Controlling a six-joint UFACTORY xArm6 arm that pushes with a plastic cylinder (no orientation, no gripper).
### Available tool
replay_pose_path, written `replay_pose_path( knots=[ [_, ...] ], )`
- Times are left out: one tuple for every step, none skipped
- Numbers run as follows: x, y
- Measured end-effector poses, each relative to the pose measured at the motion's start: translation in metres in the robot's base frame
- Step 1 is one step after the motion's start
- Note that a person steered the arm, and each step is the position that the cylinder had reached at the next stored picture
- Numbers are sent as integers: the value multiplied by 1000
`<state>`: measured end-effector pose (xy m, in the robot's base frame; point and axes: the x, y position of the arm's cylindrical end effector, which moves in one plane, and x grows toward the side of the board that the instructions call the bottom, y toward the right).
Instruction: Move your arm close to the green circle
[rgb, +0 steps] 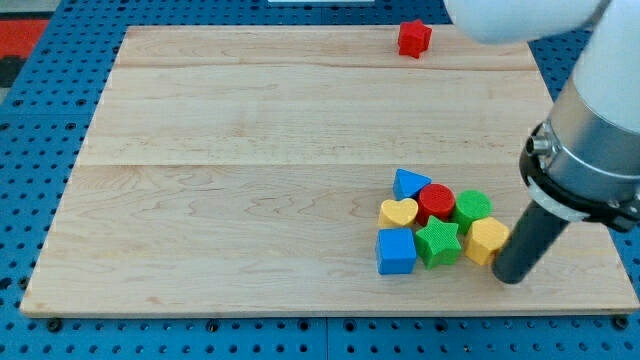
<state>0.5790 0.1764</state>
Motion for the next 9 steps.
replay_pose_path(
  knots=[
    [3,17],
    [-16,34],
    [-62,49],
    [-81,48],
    [-89,47],
    [-87,41],
    [-102,30],
    [-106,30],
    [-106,30]
  ],
)
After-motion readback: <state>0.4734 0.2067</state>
